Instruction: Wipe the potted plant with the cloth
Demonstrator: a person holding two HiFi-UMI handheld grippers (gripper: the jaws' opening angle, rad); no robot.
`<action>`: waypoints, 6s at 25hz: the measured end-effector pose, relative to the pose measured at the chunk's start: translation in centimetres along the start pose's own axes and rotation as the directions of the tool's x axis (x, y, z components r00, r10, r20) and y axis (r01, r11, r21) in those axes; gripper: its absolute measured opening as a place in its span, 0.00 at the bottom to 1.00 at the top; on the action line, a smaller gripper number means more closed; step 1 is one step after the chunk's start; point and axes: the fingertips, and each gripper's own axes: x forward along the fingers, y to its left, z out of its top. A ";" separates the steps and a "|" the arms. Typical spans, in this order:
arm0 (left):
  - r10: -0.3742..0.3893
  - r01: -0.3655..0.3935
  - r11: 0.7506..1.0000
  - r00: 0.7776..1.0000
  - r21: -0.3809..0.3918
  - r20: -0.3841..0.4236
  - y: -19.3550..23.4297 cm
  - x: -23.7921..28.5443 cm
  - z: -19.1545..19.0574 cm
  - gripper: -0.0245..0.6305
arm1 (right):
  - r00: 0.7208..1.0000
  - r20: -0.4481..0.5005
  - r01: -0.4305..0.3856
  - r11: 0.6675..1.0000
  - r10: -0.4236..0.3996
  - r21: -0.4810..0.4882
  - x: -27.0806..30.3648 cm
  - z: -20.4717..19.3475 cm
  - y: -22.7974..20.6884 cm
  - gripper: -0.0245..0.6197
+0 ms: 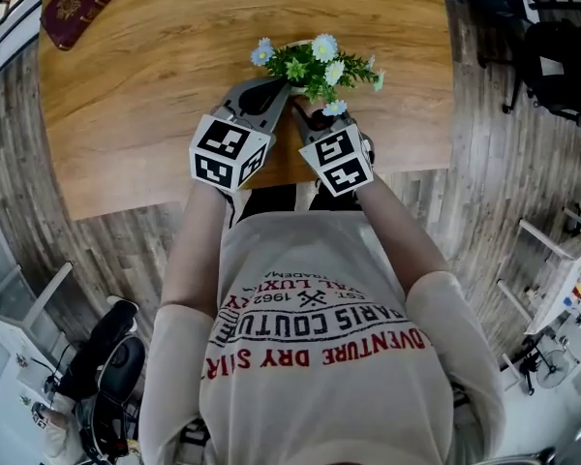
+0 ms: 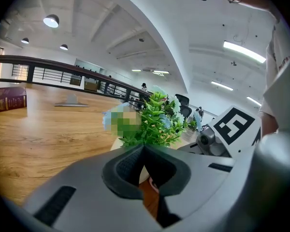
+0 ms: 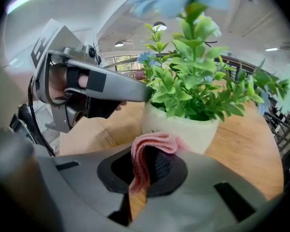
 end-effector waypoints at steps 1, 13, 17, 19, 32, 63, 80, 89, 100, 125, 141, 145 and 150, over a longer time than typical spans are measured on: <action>-0.004 0.004 1.000 1.000 0.000 -0.001 0.0 0.0 0.0 0.06 | 1.000 0.006 -0.012 1.000 0.012 0.004 0.0 0.4 0.4 0.10; -0.063 0.064 0.998 0.998 0.003 -0.025 -0.2 -0.1 -0.3 0.06 | 0.992 0.043 -0.117 0.992 0.119 -0.057 0.4 1.8 3.9 0.10; -0.059 0.059 0.998 0.998 0.007 -0.031 -0.1 -0.1 -0.4 0.06 | 0.997 0.001 -0.077 0.993 0.077 -0.087 -1.6 0.1 2.3 0.10; -0.042 0.043 0.999 0.999 0.011 -0.033 -0.1 -0.2 -0.5 0.06 | 0.998 -0.012 -0.059 0.994 0.058 -0.087 -3.0 -0.6 1.1 0.10; 0.089 -0.086 0.996 0.993 0.037 -0.074 0.0 0.2 -0.6 0.06 | 0.997 -0.049 0.062 0.996 -0.066 -0.071 -7.9 -3.2 -13.5 0.10; 0.168 -0.176 0.981 0.982 -0.085 -0.089 0.4 0.1 -0.6 0.06 | 0.771 -0.329 -0.586 0.810 0.544 -0.032 1.9 8.3 -10.8 0.09; 0.178 -0.183 0.976 0.983 -0.119 -0.052 0.6 -0.2 0.3 0.06 | 0.600 -0.573 -0.707 0.705 0.558 -0.052 4.4 10.4 -6.9 0.09; 0.170 -0.174 0.973 0.985 -0.150 -0.043 0.8 -0.2 0.2 0.06 | 0.529 -0.636 -0.773 0.629 0.562 -0.086 5.2 11.0 -3.7 0.09; 0.220 -0.227 0.963 0.974 -0.145 -0.064 0.9 0.0 -0.4 0.06 | 0.639 -0.596 -0.740 0.599 0.486 -0.306 4.6 12.3 -3.5 0.09; 0.386 -0.390 0.921 0.914 0.015 0.124 2.3 -12.8 4.2 0.06 | 0.946 -0.039 -0.318 0.894 0.323 -0.315 -7.7 20.8 4.0 0.09; 0.291 -0.292 0.957 0.956 -0.004 0.036 6.1 -19.2 -2.5 0.06 | 0.985 -0.007 0.172 0.985 -0.172 -0.029 3.5 9.2 4.5 0.09; 0.259 -0.260 0.965 0.966 0.023 0.015 6.1 -19.2 -3.3 0.06 | 0.972 -0.018 0.235 0.966 -0.234 0.111 4.6 8.0 2.9 0.09; 0.223 -0.223 0.974 0.975 0.041 -0.003 6.3 -18.9 -3.7 0.06 | 0.967 -0.024 0.250 0.919 -0.255 0.304 5.1 7.0 1.0 0.09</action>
